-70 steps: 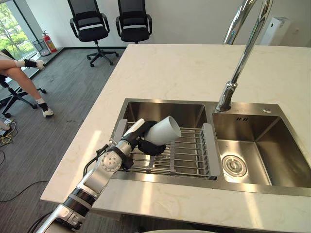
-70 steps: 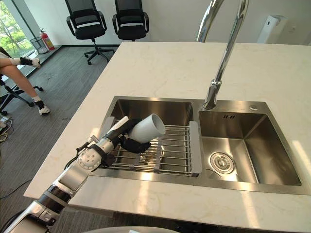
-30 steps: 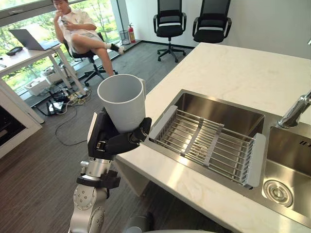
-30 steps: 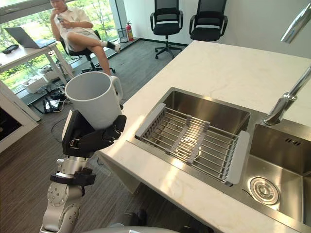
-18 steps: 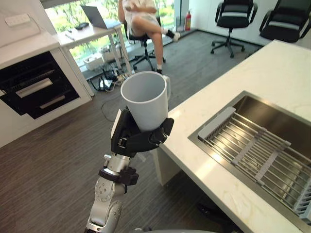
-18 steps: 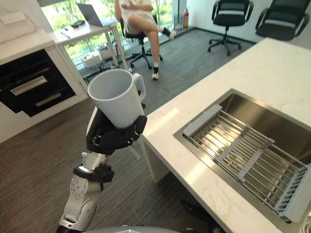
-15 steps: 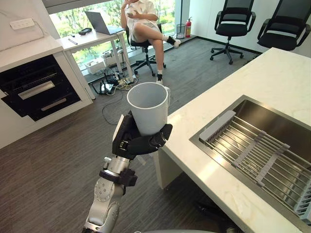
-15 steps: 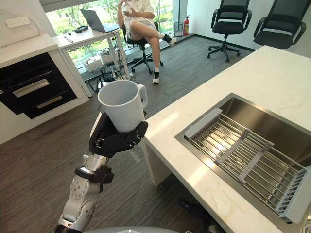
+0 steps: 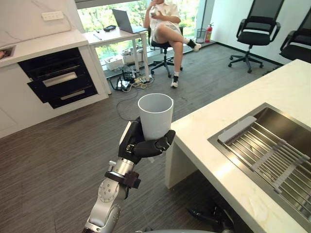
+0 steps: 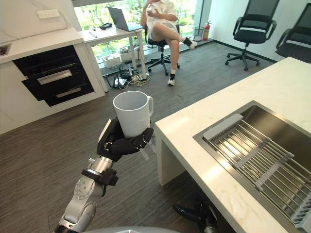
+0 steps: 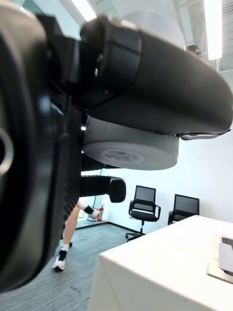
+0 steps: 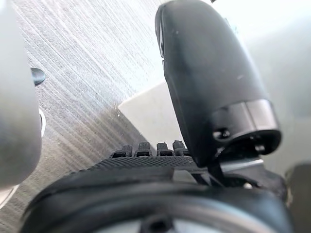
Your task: Walk over to the sink, pick up the cup, carry it to the dishwasher, place the cup inside the dishwasher, then close the dishwasher door
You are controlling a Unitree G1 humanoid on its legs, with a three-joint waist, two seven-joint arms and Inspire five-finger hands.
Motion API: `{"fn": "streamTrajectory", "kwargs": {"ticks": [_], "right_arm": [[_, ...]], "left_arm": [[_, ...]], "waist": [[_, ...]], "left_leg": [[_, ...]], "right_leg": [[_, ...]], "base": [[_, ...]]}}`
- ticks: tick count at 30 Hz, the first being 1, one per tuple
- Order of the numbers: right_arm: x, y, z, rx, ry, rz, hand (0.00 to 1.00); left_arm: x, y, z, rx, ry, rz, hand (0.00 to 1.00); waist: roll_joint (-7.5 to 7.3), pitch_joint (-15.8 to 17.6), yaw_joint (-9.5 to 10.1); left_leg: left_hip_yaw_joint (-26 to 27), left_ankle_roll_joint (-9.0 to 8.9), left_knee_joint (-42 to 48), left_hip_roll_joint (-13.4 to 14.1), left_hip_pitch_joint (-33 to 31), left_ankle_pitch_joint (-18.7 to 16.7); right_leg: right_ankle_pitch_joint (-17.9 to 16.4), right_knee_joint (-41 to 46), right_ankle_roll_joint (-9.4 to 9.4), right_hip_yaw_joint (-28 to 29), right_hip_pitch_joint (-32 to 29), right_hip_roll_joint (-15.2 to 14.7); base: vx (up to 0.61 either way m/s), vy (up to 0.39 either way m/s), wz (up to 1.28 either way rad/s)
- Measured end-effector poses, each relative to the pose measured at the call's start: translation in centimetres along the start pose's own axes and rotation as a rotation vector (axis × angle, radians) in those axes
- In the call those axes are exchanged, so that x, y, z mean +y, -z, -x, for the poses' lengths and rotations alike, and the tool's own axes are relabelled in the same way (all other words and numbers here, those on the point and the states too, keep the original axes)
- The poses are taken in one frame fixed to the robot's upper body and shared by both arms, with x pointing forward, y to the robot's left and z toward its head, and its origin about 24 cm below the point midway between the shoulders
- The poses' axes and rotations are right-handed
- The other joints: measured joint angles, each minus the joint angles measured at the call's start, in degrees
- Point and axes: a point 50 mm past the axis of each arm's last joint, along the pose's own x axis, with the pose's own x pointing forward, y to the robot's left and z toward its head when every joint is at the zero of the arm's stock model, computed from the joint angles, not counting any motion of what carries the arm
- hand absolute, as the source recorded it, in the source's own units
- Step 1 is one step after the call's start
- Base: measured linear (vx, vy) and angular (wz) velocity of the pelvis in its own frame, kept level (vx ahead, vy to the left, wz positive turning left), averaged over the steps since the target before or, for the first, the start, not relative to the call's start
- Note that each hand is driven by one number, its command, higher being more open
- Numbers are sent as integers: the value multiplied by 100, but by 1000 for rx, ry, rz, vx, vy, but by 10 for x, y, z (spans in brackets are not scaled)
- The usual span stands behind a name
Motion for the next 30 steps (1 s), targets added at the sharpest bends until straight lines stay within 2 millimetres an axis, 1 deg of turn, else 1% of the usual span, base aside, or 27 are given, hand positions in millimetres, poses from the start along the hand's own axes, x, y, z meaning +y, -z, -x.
{"fn": "streamTrajectory", "kwargs": {"ticks": [1,2,3,4,5,6,7,8,9,10,11,12,13,14,15,16,17,18,19,20,23,25,26,27,28,30], "right_arm": [[0,-1,0,3,-10,15,100],[1,-1,-1,4,-20,24,100],[4,-1,-2,6,-35,37,100],[5,-1,-2,6,-43,40,100],[8,-2,-3,4,-64,46,100],[12,-4,-5,-3,-88,63,100],[16,-8,-7,-14,-104,71,100],[20,-10,-9,-22,-116,78,100],[28,-13,-10,-38,-144,82,100],[35,-13,-11,-41,-157,73,100],[33,-15,-8,-61,-153,82,100],[36,-15,-9,-58,-166,90,100],[37,-15,-9,-54,-171,96,100],[43,-19,-11,-68,-197,111,100],[48,-27,-12,-101,-219,122,100],[52,-33,-14,-126,-230,123,100],[55,-39,-15,-146,-237,123,100],[57,-47,-16,-181,-240,127,100],[58,-51,-16,-198,-236,128,100],[58,-53,-16,-209,-230,128,100],[56,-56,-17,-220,-209,125,100],[54,-55,-19,-203,-189,123,100],[54,-54,-21,-198,-183,122,100],[53,-51,-22,-176,-171,116,100],[52,-49,-23,-167,-165,113,100],[52,-46,-25,-148,-155,106,100]], "left_arm": [[1,0,1,2,-8,-2,0],[2,0,2,2,-13,-4,0],[4,0,3,1,-31,-3,0],[5,0,3,2,-42,-5,0],[7,0,3,2,-61,-4,0],[9,-1,4,-1,-78,-6,0],[11,-1,4,-4,-87,-8,0],[12,-2,4,-9,-92,-11,0],[15,-5,3,-19,-91,-23,0],[14,-4,3,-15,-88,-22,0],[8,-2,4,-13,-78,0,0],[6,2,7,-6,-87,20,0],[5,5,11,10,-99,28,0],[6,8,16,25,-114,34,0],[5,9,18,27,-119,40,0],[5,8,18,26,-119,40,0],[5,8,18,26,-117,41,0],[3,9,18,26,-107,47,0],[2,10,21,30,-100,54,0],[1,10,23,30,-91,66,0],[-1,8,26,23,-61,77,0],[-3,7,25,14,-28,97,0],[-3,8,25,16,-20,100,0],[-2,11,26,27,-11,99,0],[-2,12,26,35,-7,99,0],[1,17,29,62,-5,99,0]], "waist": [[-62,45,7],[-51,46,14],[-69,78,23],[-56,98,18],[-48,134,11],[-45,149,15],[-63,171,14],[-89,198,25],[-251,198,-7],[-402,166,-145],[-382,224,-224],[-351,335,-131],[-341,328,-39],[-347,255,17],[-335,218,58],[-334,218,108],[-326,213,103],[-287,211,80],[-283,199,76],[-288,178,66],[-279,73,76],[-284,73,68],[-284,74,74],[-285,72,56],[-282,73,52],[-269,77,63]], "left_leg": [[-164,69,59,-65,24,-47],[-246,88,86,-104,36,-59],[-454,107,140,-160,51,-69],[-573,110,166,-166,38,-72],[-819,106,176,-172,2,-69],[-1032,100,176,-174,-81,-65],[-1222,99,175,-183,-167,-61],[-1369,90,162,-222,-233,-50],[-1759,68,56,-439,-372,-39],[-1753,172,342,-581,-485,-50],[-1725,136,1370,-544,-715,-359],[-1895,37,1342,-527,-492,-628],[-1945,22,1258,-522,-422,-616],[-2082,-1,1267,-549,-501,-616],[-2180,-38,1307,-549,-610,-649],[-1975,12,1401,-415,-702,-796],[-1693,9,1544,-255,-787,-881],[-1248,-140,1834,-4,-899,-952],[-1037,-156,2020,15,-953,-949],[-980,-171,2140,5,-988,-939],[-665,-212,2025,-50,-1125,-880],[-265,-144,1441,-161,-1050,-629],[-214,-102,1301,-198,-1023,-525],[-202,-103,997,-290,-933,-271],[-201,-108,826,-324,-869,-142],[-297,-127,126,-343,-586,300]], "right_leg": [[-3,458,-33,149,-87,-122],[0,687,-95,277,-143,-167],[-1,1110,-323,679,-322,-174],[-123,1193,-297,911,-379,-83],[-413,1104,-218,1275,-439,169],[-652,857,-192,1542,-537,416],[-769,472,-211,1766,-621,676],[-845,219,-275,1946,-639,849],[-939,-375,-239,2443,-648,1107],[-918,-423,-211,2535,-659,1088],[-902,-245,-287,2643,-664,1269],[-818,-34,-374,2564,-540,1329],[-814,-48,-386,2513,-487,1331],[-807,-133,-384,2382,-390,1331],[-786,-272,-399,2232,-369,1345],[-769,-340,-417,2153,-361,1364],[-770,-380,-417,2071,-335,1387],[-771,-432,-418,1910,-238,1438],[-772,-454,-419,1830,-139,1440],[-772,-474,-419,1788,-86,1429],[-772,-664,-418,1652,-44,1354],[-762,-872,-410,1420,-46,1254],[-753,-885,-395,1372,-46,1229],[-708,-879,-380,1276,-43,1185],[-675,-873,-381,1264,-41,1177],[-521,-861,-393,1289,-52,1260]], "base": [[2,72,77],[3,58,82],[15,32,74],[18,10,99],[8,-25,105],[-5,-56,120],[-23,-91,98],[-42,-127,112],[-37,-97,129],[68,-93,190],[152,-112,176],[167,-137,127],[132,-142,70],[122,-112,56],[144,-121,62],[101,-98,50],[104,-86,52],[120,-39,63],[129,-13,68],[123,25,50],[82,31,55],[15,18,72],[-33,6,72],[-57,-10,55],[-84,-28,59],[-115,-55,35]]}}
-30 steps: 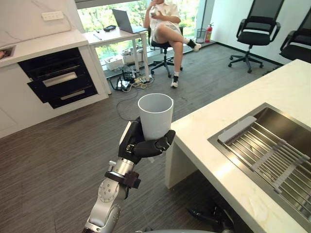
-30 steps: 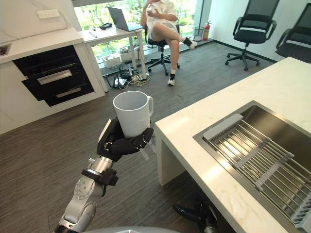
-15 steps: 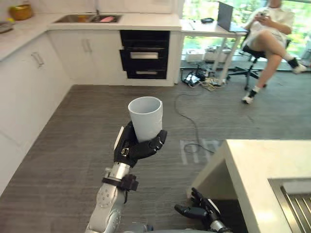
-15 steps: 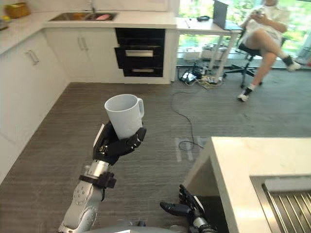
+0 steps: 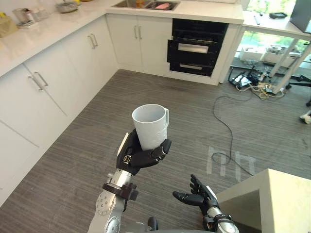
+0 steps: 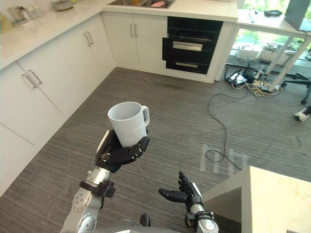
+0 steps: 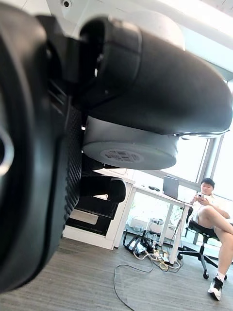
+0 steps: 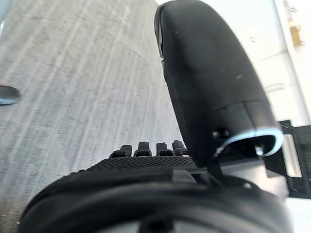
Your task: Walk over to the sink, pick up the cup, carry it to the dishwasher, place the cup inside the dishwasher, then close the dishwasher door
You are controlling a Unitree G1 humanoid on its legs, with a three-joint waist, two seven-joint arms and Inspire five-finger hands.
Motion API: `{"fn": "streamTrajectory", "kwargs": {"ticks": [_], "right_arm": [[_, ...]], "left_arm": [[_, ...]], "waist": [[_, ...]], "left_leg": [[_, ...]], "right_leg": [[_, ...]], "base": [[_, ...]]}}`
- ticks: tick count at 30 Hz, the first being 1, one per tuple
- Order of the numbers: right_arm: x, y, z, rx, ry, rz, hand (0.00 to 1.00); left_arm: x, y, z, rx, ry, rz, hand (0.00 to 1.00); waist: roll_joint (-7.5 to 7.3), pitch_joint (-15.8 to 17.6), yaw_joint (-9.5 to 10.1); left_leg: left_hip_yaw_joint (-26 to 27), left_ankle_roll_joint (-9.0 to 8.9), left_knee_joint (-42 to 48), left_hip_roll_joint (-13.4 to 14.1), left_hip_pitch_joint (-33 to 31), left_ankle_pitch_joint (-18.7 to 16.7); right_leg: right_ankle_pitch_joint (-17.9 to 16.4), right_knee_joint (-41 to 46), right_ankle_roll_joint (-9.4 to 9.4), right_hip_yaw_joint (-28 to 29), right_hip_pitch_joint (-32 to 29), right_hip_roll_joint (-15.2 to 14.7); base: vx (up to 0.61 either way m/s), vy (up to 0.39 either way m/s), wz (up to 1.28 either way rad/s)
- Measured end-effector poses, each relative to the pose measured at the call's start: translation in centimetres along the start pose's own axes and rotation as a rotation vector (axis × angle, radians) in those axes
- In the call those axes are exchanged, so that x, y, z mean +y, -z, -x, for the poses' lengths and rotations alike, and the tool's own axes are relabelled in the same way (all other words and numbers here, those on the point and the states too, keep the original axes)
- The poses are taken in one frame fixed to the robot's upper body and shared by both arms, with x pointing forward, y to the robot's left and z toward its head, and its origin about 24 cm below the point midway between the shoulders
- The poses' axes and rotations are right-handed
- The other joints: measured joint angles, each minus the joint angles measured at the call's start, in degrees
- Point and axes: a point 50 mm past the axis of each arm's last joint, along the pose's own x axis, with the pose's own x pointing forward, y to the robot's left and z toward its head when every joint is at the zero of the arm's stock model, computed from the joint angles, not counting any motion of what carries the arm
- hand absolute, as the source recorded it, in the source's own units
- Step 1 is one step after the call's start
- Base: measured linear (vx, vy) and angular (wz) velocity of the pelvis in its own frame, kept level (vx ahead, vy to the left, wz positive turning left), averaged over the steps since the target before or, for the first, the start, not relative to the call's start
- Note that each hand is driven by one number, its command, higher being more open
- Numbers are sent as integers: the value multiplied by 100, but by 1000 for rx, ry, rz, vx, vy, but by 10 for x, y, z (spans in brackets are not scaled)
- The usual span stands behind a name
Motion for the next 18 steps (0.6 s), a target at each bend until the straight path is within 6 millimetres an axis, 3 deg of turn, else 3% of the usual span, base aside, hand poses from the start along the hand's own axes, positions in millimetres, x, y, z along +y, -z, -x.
{"fn": "streamTrajectory", "kwargs": {"ticks": [3,6,8,18], "right_arm": [[-7,-4,-2,-14,30,-16,100],[-18,-7,-2,-10,59,5,100],[-27,-2,4,9,80,21,100],[-22,3,4,32,59,15,100]], "left_arm": [[4,4,3,27,-6,-9,0],[7,12,5,60,-18,-6,0],[8,14,6,70,-20,-8,0],[20,12,16,75,-88,-24,0]], "waist": [[83,9,-71],[214,29,-250],[333,12,-308],[430,108,-161]], "left_leg": [[-80,-41,-832,22,283,395],[540,79,-847,154,280,326],[547,218,-934,143,365,444],[625,220,-994,142,362,487]], "right_leg": [[30,-50,0,32,-75,99],[28,-162,-2,57,-67,69],[28,-108,6,113,-67,81],[153,-215,133,317,-161,103]], "base": [[-169,-83,10],[-175,-11,-9],[-135,72,-9],[-53,58,-9]]}}
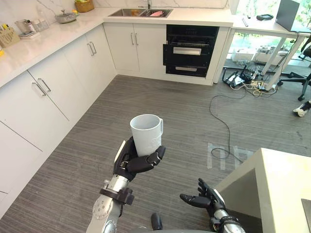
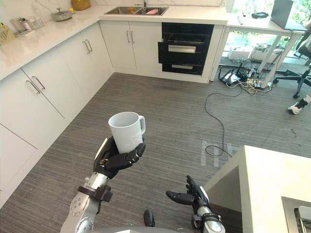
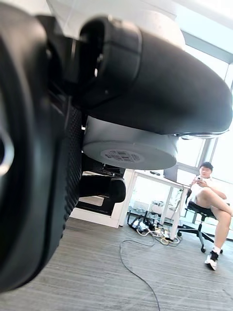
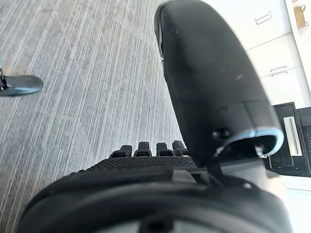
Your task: Walk over to the sink, pick up the cup, carry it to the dishwasher, place the cup inside the dishwasher, then close the dishwasher door
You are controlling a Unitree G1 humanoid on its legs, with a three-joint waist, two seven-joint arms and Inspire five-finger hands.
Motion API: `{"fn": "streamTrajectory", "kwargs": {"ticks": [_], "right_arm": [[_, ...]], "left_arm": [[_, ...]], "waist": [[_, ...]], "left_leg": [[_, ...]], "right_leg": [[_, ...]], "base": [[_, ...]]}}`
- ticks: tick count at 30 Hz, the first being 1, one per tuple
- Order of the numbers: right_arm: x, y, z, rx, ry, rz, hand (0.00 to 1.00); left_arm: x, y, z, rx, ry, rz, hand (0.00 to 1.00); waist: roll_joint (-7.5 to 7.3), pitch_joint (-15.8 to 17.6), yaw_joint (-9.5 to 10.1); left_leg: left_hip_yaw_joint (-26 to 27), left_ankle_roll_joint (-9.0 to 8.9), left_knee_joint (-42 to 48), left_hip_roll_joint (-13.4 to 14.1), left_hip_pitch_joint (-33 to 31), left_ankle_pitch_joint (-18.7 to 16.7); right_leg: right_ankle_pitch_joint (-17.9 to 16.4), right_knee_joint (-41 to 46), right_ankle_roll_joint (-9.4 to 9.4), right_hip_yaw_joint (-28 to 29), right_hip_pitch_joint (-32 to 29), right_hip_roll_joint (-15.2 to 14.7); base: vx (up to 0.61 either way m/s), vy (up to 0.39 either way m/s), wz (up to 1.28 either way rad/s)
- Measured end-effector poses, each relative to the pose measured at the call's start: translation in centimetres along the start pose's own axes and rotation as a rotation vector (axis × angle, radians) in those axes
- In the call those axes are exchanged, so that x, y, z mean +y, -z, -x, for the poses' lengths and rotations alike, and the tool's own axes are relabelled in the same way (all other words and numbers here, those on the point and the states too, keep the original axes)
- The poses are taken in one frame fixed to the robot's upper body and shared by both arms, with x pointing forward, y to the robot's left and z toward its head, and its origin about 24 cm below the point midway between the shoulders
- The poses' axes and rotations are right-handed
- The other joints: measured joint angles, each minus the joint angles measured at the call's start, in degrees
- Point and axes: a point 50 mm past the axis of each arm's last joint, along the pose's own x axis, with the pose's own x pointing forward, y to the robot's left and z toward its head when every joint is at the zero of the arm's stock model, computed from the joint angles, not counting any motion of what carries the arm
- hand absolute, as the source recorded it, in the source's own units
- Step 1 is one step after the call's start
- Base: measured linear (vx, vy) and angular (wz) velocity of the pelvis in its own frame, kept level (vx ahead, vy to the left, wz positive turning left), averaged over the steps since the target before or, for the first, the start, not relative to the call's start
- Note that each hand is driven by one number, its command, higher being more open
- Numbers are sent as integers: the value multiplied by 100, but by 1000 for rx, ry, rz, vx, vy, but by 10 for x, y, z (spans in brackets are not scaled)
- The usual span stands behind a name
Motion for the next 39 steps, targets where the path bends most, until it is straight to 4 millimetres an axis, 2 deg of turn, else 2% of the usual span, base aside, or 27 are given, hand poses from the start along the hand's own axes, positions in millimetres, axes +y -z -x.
{"fn": "streamTrajectory", "kwargs": {"ticks": [2,4,5,8,10,11,13,14,15,16,17,19,21,23,27,30,31,36,39], "right_arm": [[0,-1,-1,2,-11,0,100],[1,-4,-2,-9,-27,3,100],[1,-5,-2,-13,-31,4,100],[-1,-10,-2,-27,-38,15,100],[-2,-9,-2,-23,-37,18,100],[-1,-9,-2,-20,-40,17,100],[-3,-9,-1,-21,-39,21,100],[-2,-10,-2,-22,-38,20,100],[3,-12,-2,-37,-51,14,100],[1,-13,-1,-42,-56,26,100],[0,-12,-1,-32,-63,42,100],[-4,-7,3,-4,-60,47,100],[-9,-7,4,-1,-45,55,100],[-9,-9,4,-11,-43,54,100],[-8,-20,2,-54,-52,67,100],[-10,-20,2,-54,-50,71,100],[-16,1,9,40,-40,61,100],[-16,1,9,41,-40,60,100],[-12,3,8,41,-31,46,100]], "left_arm": [[2,0,2,0,-16,1,0],[5,-1,3,-9,-38,4,0],[5,-1,3,-12,-43,6,0],[2,-1,1,-20,-41,14,0],[2,-2,1,-24,-45,17,0],[2,-3,0,-31,-45,15,0],[3,-4,-1,-37,-46,13,0],[3,-5,-2,-38,-43,9,0],[5,-12,-5,-62,-21,-21,0],[5,-14,-7,-76,-17,-24,0],[7,-15,-10,-90,-24,-27,0],[9,-9,-8,-65,-51,-16,0],[8,-7,-7,-62,-62,-5,0],[8,-6,-6,-62,-63,-4,0],[9,-6,-5,-58,-63,-9,0],[9,-7,-5,-57,-62,-11,0],[13,-2,4,-22,-80,-21,0],[13,-2,4,-22,-81,-20,0],[14,0,3,-18,-89,-18,0]], "waist": [[1,2,27],[-25,58,22],[-40,80,21],[-122,247,-41],[-104,281,-78],[-112,317,-120],[-84,355,-127],[-99,344,-148],[-373,369,-254],[-278,382,-250],[-181,455,-177],[-208,349,-159],[-133,295,-139],[-126,269,-121],[-122,120,-109],[-121,95,-107],[-247,-172,-103],[-241,-175,-103],[-240,-204,-105]], "left_leg": [[16,59,85,-2,-24,-43],[38,169,424,-13,-111,-232],[48,165,535,-32,-126,-310],[88,243,1119,-143,-143,-702],[67,274,1279,-125,-118,-822],[13,306,1274,-111,-46,-861],[-96,303,1234,-52,-35,-893],[-256,205,996,-72,-59,-910],[-341,425,2309,-184,-427,-1198],[-520,330,3005,7,-561,-1667],[-740,76,3159,174,-470,-2233],[-817,13,3015,184,-362,-2233],[-854,-89,2933,303,-312,-2221],[-847,-150,2982,370,-280,-2164],[-837,-305,2792,368,-229,-2070],[-841,-404,2671,349,-99,-2005],[-1067,-347,2182,467,-149,-1527],[-1073,-350,2127,464,-147,-1494],[-1083,-350,1660,422,-66,-1215]], "right_leg": [[11,1,19,24,2,-12],[-29,191,13,34,-19,-95],[-106,325,14,41,-47,-148],[-519,1160,-20,61,-149,-442],[-542,1745,-35,53,-319,-514],[-651,2091,-100,37,-469,-563],[-730,2113,-54,49,-765,-587],[-702,1820,-7,205,-998,-496],[-467,1507,75,333,-1182,-711],[-382,1630,70,350,-1209,-555],[-373,1897,59,436,-1193,-333],[-326,1713,-36,479,-1056,-283],[-147,1310,-51,364,-850,-159],[-120,1128,-70,328,-711,-82],[-72,869,-113,309,-618,-54],[-59,709,-124,298,-450,-57],[744,296,47,457,-787,-238],[764,222,47,432,-770,-239],[1053,-280,31,343,-633,-221]], "base": [[33,-1,-6],[50,-7,-1],[56,-5,-1],[58,-3,3],[55,-12,6],[30,-41,14],[-10,-45,16],[78,12,38],[121,-4,42],[194,9,27],[99,-1,-1],[109,-17,7],[144,-66,10],[204,-97,6],[145,-69,2],[98,-57,3],[0,0,0],[0,-1,2],[7,-14,8]]}}
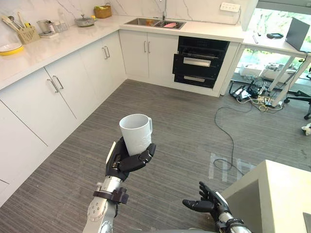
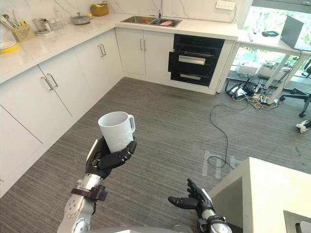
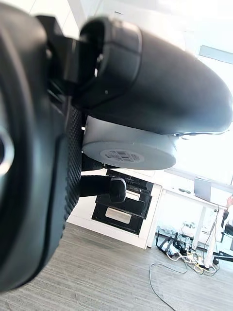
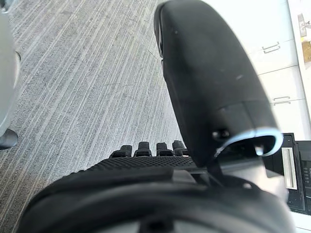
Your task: Walk over to the sink, pick up the cup, carry it to the dishwasher, place the cup inside the dishwasher, then close the dishwasher door
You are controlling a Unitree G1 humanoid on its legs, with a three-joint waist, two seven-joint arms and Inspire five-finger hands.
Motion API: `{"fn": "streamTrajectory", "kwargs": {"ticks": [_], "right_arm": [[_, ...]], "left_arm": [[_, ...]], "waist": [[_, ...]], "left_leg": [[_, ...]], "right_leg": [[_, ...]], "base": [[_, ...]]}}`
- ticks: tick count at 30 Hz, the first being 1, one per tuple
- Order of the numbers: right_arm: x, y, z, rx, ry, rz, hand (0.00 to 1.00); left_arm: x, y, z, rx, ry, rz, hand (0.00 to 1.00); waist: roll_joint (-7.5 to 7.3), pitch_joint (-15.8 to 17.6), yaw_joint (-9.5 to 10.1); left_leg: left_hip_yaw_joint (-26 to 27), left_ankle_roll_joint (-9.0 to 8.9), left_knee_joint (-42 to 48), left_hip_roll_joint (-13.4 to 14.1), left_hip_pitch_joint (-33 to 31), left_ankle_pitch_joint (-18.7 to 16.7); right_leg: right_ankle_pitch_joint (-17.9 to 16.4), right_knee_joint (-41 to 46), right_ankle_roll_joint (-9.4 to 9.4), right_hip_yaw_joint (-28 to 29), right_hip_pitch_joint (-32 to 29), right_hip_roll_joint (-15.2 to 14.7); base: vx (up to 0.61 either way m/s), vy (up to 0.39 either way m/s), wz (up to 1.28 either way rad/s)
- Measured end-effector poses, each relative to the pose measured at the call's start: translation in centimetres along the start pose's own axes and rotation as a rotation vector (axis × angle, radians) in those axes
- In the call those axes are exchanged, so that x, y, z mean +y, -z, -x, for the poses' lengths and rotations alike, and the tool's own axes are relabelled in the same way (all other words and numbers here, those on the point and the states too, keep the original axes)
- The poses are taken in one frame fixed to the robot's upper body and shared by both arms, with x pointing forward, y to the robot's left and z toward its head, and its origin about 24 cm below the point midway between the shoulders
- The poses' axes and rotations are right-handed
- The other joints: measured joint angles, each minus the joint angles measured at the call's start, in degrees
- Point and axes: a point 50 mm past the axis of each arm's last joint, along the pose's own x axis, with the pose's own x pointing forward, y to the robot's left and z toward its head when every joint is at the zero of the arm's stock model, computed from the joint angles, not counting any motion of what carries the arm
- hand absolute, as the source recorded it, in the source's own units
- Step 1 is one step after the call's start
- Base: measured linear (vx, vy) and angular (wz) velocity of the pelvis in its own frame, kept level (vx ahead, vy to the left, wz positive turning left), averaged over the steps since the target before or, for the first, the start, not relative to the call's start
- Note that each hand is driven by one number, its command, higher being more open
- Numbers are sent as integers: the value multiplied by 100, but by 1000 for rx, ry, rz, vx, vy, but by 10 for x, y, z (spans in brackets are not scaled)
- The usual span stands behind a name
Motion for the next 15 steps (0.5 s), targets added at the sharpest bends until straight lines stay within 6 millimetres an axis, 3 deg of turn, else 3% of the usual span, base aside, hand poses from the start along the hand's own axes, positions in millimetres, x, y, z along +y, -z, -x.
{"fn": "streamTrajectory", "kwargs": {"ticks": [7,12,15], "right_arm": [[16,4,-3,2,21,-51,100],[17,3,-4,-7,43,-56,100],[16,0,-4,-15,48,-51,100]], "left_arm": [[2,8,0,22,-58,26,0],[3,8,0,10,-94,62,0],[2,8,0,6,-97,72,0]], "waist": [[-2,3,5],[-7,46,33],[-3,131,37]], "left_leg": [[21,-42,-1041,-54,584,489],[145,-46,-1107,-53,682,488],[158,-32,-884,-55,646,299]], "right_leg": [[452,-937,2,-87,528,59],[468,-966,8,25,537,65],[355,-799,46,25,519,36]], "base": [[5,-9,1],[3,7,-13],[-1,8,-2]]}}
